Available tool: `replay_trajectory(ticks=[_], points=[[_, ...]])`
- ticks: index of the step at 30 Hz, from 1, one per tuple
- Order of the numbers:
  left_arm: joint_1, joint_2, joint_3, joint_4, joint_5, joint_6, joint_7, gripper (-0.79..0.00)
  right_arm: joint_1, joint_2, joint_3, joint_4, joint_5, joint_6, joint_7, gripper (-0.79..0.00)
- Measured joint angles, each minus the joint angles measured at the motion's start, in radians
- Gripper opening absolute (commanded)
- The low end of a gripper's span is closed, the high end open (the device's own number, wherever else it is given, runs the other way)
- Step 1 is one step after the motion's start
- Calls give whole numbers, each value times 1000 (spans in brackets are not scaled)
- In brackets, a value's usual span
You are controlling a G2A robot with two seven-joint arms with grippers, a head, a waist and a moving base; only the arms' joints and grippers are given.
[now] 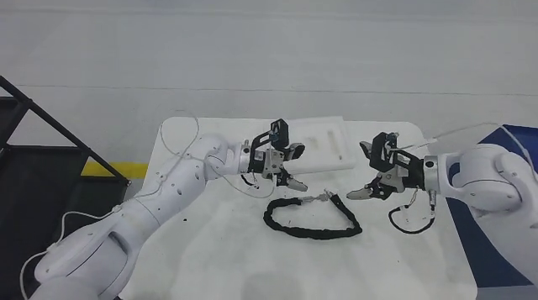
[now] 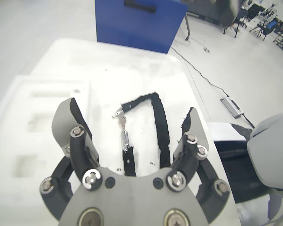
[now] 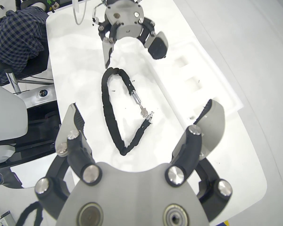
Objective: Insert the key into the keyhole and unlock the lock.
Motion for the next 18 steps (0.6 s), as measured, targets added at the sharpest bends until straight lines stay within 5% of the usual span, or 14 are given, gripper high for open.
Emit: replay_trajectory(ticks=[9,18], points=[[-159,26,-56,51,17,1,30,0,228,-52,-90,233,-15,-178,-92,0],[-331,28,57,99,-94,1,-64,0,439,-88,-196,408,29,-178,-100,0]])
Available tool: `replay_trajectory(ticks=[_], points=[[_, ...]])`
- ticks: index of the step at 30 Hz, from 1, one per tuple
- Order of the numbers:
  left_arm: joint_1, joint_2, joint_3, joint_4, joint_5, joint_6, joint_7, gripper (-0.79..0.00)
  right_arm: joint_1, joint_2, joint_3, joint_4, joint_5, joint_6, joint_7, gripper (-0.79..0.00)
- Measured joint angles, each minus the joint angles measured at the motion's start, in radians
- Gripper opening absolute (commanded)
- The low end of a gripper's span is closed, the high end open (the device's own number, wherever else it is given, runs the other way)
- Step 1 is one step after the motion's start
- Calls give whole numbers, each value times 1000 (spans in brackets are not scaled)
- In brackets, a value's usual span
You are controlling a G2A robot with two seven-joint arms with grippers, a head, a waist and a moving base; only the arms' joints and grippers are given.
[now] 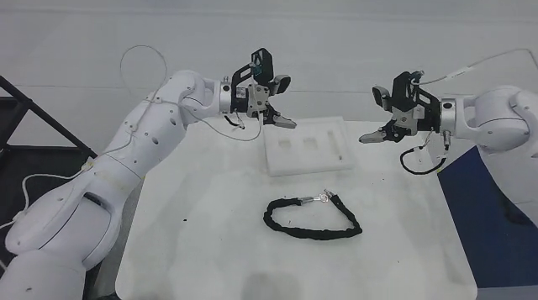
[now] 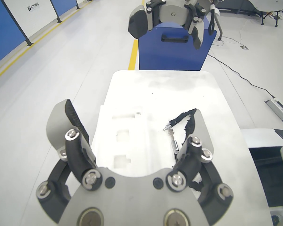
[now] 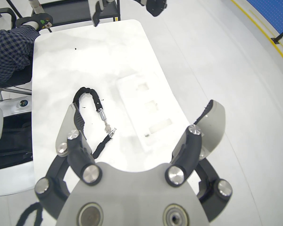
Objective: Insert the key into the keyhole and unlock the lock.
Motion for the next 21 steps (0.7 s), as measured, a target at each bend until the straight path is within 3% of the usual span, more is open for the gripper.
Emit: replay_trajectory(ticks=[9,21], points=[[-100,40,111,-17,-238,0,-131,0,92,2,-62,43,57,0,-13,0],[-100,42,117,-20,-246,0,-138,0,92,2,-61,43,57,0,-13,-1]])
